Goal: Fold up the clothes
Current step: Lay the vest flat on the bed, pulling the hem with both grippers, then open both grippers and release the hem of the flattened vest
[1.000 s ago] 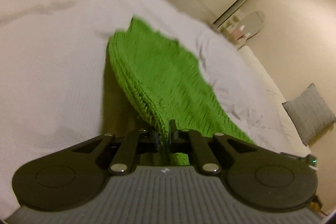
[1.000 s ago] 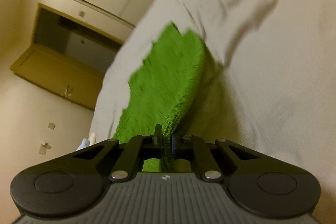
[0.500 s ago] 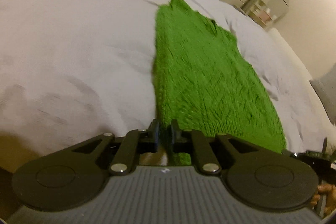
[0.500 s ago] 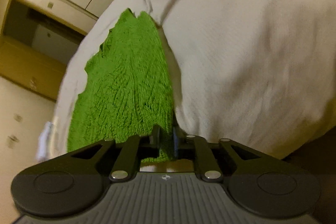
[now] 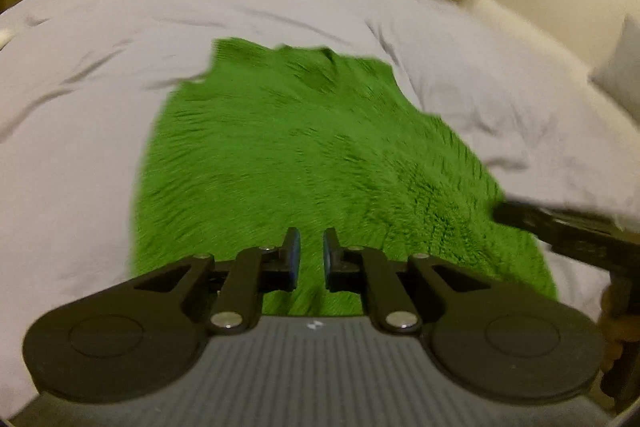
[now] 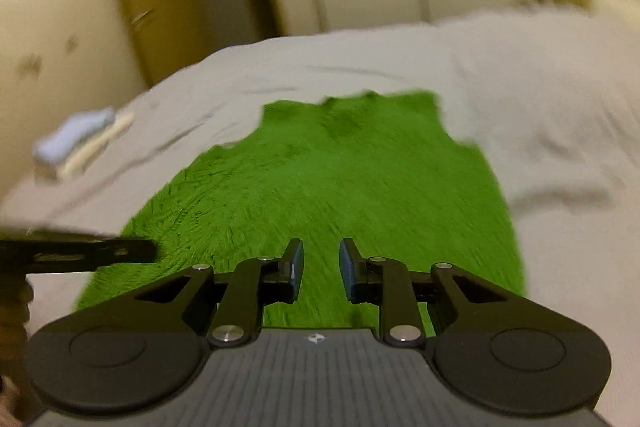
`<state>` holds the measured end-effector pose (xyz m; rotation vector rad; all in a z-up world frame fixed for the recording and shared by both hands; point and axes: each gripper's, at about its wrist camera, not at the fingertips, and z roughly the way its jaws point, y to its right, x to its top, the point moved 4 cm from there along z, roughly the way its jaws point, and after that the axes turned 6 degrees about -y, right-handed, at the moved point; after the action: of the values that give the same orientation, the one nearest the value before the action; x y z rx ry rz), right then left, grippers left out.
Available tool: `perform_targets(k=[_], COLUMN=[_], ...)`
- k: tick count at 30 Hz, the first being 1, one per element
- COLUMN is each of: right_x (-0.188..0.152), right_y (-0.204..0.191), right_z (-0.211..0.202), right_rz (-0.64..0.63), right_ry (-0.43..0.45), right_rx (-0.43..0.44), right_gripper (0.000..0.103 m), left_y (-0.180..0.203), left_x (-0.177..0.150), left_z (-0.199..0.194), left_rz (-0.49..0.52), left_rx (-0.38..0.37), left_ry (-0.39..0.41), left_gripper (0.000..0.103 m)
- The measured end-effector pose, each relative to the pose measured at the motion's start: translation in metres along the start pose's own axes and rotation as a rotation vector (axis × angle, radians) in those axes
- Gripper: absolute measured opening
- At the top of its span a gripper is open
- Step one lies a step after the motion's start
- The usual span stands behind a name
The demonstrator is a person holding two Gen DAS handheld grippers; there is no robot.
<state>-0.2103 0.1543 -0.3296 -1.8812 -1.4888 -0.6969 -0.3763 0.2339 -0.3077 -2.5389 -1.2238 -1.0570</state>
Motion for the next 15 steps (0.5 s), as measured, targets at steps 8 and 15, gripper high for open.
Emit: perform_targets(k=[8,15], right_x=[-0.019,-0.056], right_y=[0.049,0.109], right_z=[0.062,-0.006], right_rz=[-0.013,0.27], right_ry=[-0.135,-0.132], right_rx=[-0.028,-0.085], right_gripper=[0.0,0.0], left_y=[-0.051,-0.091], left_x=[-0.015,-0.059], left_z=[0.05,-0.002], left_rz=[-0.02,-0.113], left_rx=[0.082,0.119], left_ry=[-0.04,-0.036], left_gripper=[0.012,0.003])
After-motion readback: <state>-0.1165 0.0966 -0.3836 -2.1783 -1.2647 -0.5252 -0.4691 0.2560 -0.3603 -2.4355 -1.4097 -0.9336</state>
